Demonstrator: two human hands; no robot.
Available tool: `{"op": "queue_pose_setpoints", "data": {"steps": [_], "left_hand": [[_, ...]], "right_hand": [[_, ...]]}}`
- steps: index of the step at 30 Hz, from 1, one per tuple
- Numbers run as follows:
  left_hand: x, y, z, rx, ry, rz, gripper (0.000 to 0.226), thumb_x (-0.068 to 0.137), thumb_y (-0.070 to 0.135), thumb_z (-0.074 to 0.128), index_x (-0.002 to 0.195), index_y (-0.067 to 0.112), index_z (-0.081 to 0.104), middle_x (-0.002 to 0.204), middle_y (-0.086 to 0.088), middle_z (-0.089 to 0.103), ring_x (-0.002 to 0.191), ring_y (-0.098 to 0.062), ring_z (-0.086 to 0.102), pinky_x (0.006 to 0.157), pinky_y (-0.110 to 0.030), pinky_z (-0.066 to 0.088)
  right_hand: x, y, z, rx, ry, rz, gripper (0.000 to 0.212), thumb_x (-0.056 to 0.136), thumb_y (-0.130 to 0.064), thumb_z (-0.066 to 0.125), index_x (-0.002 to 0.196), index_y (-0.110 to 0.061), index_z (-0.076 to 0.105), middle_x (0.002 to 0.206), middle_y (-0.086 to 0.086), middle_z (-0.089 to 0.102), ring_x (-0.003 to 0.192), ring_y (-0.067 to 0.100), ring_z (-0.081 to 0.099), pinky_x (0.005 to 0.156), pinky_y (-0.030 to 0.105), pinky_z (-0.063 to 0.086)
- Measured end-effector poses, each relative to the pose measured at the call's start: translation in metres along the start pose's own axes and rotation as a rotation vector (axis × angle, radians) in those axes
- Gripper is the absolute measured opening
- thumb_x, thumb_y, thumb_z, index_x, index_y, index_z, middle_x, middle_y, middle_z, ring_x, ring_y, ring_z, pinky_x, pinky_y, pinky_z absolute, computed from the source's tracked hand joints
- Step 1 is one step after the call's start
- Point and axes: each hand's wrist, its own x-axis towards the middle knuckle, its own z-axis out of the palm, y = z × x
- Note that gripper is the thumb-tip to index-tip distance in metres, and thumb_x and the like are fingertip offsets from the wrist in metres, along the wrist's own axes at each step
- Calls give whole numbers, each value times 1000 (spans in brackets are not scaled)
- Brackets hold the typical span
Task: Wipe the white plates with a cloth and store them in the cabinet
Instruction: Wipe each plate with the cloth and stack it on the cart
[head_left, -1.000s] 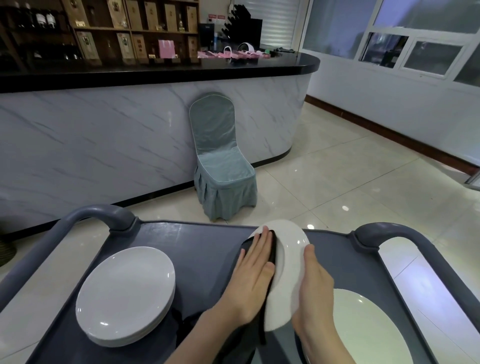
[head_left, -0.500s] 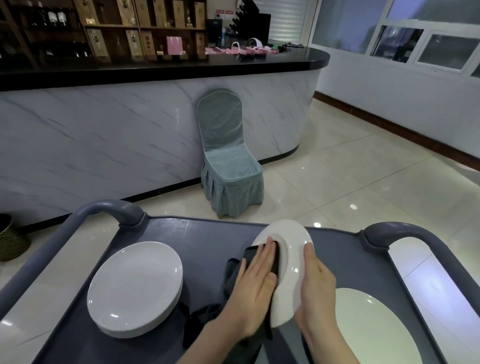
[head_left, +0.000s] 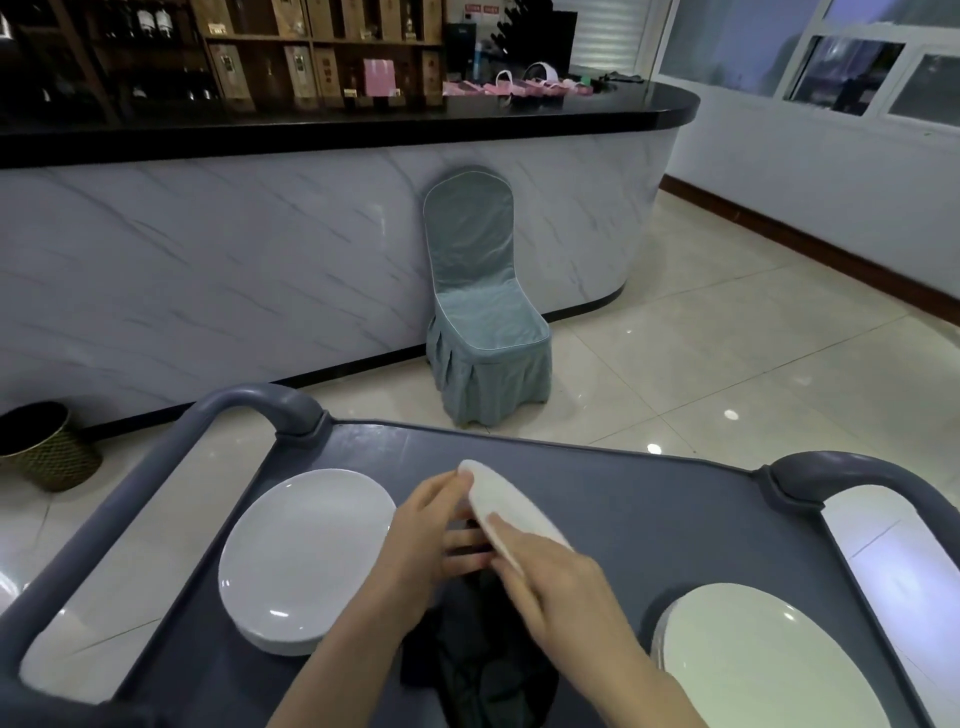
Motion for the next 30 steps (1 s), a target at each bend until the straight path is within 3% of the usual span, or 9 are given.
{"op": "queue_pose_setpoints", "data": {"steps": [3, 5, 7, 11, 14, 17, 20, 22, 30], "left_hand": [[-5, -2, -21, -51, 105, 18, 28, 89, 11, 66, 117, 15, 60, 89, -13, 74, 66, -24, 71, 52, -30, 54], [-5, -4, -37, -68, 164, 10, 30, 89, 6, 61, 116, 18, 61, 89, -13, 72, 67, -24, 67, 58, -33, 54], [-4, -6, -55, -86, 211, 5, 32, 89, 7, 59, 117, 22, 61, 99, -12, 71, 75, -29, 65, 63, -37, 54], [-3, -4, -94, -119, 292, 14, 34, 90, 11, 56, 119, 28, 60, 112, -7, 65, 93, -32, 65, 59, -36, 57], [-1, -7, -121, -95, 318, 20, 34, 91, 11, 55, 118, 31, 59, 113, -5, 64, 96, -32, 62, 54, -30, 55], [-1, -9, -145, -41, 333, 28, 34, 90, 9, 55, 110, 36, 60, 108, -3, 66, 96, -29, 63, 56, -31, 56], [-3, -6, -174, 106, 400, 93, 29, 88, 9, 59, 104, 33, 62, 108, -2, 67, 100, -23, 62, 72, -35, 55], [-6, -4, -193, 255, 464, 137, 27, 85, 8, 63, 98, 32, 65, 102, -2, 68, 98, -22, 63, 77, -34, 52], [-10, -10, -231, 689, 631, 228, 29, 87, 5, 62, 110, 20, 69, 91, -1, 61, 82, -11, 58, 66, -13, 39]], "right_hand": [[6, -3, 15, -46, -195, -110, 50, 91, -35, 67, 139, -24, 57, 140, -13, 57, 131, 8, 54, 103, 27, 48], [14, -3, 21, 71, -363, 9, 61, 88, -66, 51, 144, -43, 45, 148, -32, 36, 142, -7, 28, 118, 20, 23], [20, 5, 27, 117, -346, 182, 65, 84, -76, 42, 143, -50, 40, 148, -38, 27, 141, -14, 19, 118, 18, 14], [30, 23, 41, 57, -57, 564, 57, 93, -42, 62, 146, -27, 45, 143, -10, 43, 126, 9, 44, 100, 20, 33], [41, 23, 62, 314, -57, 805, 19, 91, -25, 67, 110, -27, 69, 116, 2, 65, 94, 13, 63, 84, 27, 49], [49, 11, 84, 440, -29, 837, 16, 87, -14, 69, 85, -29, 75, 93, 6, 72, 85, 25, 69, 83, 39, 55], [55, -2, 106, 435, -7, 813, 17, 86, -14, 70, 89, -30, 76, 88, 2, 70, 77, 18, 68, 63, 15, 44], [59, -8, 121, 417, 2, 795, 17, 86, -13, 71, 91, -29, 76, 83, -1, 69, 74, 13, 65, 57, 10, 40], [77, -28, 164, 370, -59, 747, 15, 84, -7, 67, 87, -16, 78, 79, 2, 73, 83, 20, 64, 71, 26, 47]]}}
